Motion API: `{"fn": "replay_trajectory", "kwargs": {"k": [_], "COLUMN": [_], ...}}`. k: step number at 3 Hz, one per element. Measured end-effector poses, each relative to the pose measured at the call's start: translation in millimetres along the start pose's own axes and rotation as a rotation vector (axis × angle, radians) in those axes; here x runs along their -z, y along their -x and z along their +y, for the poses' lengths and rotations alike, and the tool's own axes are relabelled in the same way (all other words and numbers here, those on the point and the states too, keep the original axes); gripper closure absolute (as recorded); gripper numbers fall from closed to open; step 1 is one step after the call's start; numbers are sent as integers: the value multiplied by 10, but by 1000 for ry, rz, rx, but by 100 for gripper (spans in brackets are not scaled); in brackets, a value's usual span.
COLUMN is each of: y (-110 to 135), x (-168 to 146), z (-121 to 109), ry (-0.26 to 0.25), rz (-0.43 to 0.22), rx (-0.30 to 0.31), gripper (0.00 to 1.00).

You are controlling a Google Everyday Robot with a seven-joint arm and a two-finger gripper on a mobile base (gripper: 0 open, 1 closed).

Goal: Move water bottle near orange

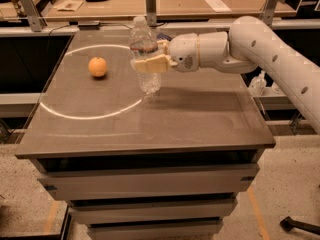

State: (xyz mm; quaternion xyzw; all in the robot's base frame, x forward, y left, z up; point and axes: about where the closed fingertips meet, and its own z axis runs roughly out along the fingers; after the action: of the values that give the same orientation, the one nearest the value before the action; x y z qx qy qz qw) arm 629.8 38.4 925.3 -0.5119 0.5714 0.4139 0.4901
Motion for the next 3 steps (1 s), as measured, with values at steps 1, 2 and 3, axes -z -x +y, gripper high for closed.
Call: {"fn": "replay_trajectory", "kwargs": {"k": [1,2,3], "y": [16,-24,18], "x": [-262,-507,-736], "z": [30,-14,-112], "ry": [-9,-43,-76], "rz": [27,13,-26], "rx": [-11,-49,-96], "gripper": [100,100,100]}}
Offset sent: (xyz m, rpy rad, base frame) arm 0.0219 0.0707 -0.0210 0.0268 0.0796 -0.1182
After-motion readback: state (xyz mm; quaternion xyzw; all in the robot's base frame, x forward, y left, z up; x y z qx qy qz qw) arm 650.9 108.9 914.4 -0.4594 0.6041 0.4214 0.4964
